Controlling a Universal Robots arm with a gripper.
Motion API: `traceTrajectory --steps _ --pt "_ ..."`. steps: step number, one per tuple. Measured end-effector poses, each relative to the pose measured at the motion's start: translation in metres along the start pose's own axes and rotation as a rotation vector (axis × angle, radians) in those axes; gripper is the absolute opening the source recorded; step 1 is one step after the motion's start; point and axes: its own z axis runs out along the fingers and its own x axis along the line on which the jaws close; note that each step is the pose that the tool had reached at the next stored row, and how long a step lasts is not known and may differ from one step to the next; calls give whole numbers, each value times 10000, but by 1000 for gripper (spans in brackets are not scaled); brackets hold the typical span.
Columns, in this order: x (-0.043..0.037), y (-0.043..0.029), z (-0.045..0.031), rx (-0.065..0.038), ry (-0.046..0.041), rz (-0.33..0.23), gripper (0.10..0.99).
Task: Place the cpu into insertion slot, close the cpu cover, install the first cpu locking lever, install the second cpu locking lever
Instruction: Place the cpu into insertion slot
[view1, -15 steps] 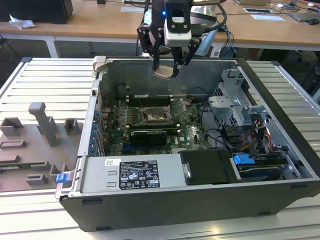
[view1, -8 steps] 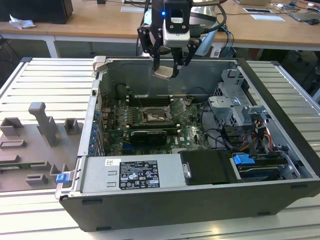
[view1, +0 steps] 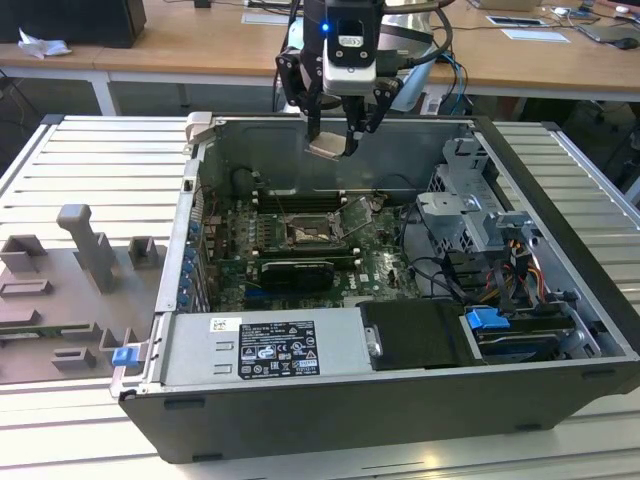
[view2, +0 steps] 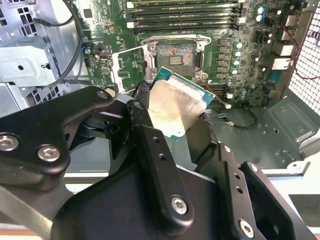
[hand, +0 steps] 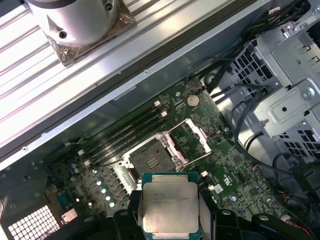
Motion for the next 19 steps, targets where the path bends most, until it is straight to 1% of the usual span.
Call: traceTrajectory --steps 14,19 --pt "0 -3 28 -15 -73 814 537" --pt "-1 -3 33 -17 -85 946 537"
